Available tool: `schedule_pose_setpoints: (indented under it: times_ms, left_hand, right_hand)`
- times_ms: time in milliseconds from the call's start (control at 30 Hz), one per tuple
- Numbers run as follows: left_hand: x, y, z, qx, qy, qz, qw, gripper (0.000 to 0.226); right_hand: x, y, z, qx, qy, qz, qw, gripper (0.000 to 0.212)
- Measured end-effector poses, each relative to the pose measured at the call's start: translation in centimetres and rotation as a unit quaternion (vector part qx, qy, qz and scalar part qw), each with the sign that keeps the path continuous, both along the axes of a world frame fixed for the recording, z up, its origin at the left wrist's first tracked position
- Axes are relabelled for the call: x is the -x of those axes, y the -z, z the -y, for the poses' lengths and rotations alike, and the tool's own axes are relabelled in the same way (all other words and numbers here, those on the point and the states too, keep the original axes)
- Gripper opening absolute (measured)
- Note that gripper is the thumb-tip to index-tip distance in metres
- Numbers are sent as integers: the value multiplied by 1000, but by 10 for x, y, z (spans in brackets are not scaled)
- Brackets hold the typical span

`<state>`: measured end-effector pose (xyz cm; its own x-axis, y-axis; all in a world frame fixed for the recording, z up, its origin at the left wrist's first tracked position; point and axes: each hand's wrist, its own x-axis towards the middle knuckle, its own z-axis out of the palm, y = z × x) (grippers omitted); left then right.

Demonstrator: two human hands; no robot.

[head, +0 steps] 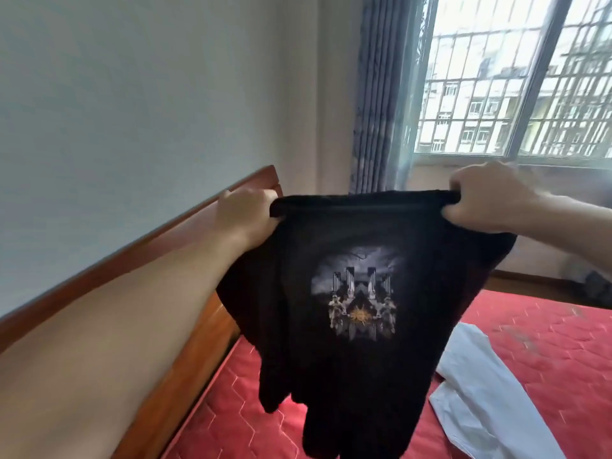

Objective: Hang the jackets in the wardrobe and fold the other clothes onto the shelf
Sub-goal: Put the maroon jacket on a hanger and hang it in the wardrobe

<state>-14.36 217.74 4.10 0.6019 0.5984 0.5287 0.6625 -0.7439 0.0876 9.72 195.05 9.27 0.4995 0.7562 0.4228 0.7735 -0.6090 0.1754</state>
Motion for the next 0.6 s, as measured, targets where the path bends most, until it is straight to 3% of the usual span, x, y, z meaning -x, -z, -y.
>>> schedule_pose_setpoints:
  times_ms: [100, 167, 233, 300, 367, 433, 533, 600]
  left_hand:
    - [-10, -12, -1, 92, 42, 204, 974, 15]
    - [-10, 0, -7, 105, 80, 150, 980, 1]
    - [-13, 19, -10, 124, 122, 65, 983, 14]
    - [-20, 33, -8, 138, 154, 20, 978, 15]
    - [-31, 29, -1, 114, 174, -15, 978, 8]
    - [-38, 14, 5, 98, 184, -31, 978, 12]
    - [-51, -9, 15, 85, 163, -47, 982, 31]
    - [-61, -19, 22, 124, 171, -83, 974, 36]
  right_hand:
    - [-8, -16, 14, -87, -32, -103, 990, 21]
    - [-9, 1, 27, 1, -23, -241, 970, 24]
    - [-11, 38, 43, 61, 33, -364, 929, 22]
    - [-14, 73, 59, 41, 73, -402, 912, 22]
    - [-17, 89, 71, -24, 94, -365, 926, 27]
    - [-18, 78, 79, -45, 121, -252, 959, 38]
    - [-10, 47, 85, 24, 204, -52, 977, 58]
    - [-6, 30, 88, 81, 254, -6, 964, 65]
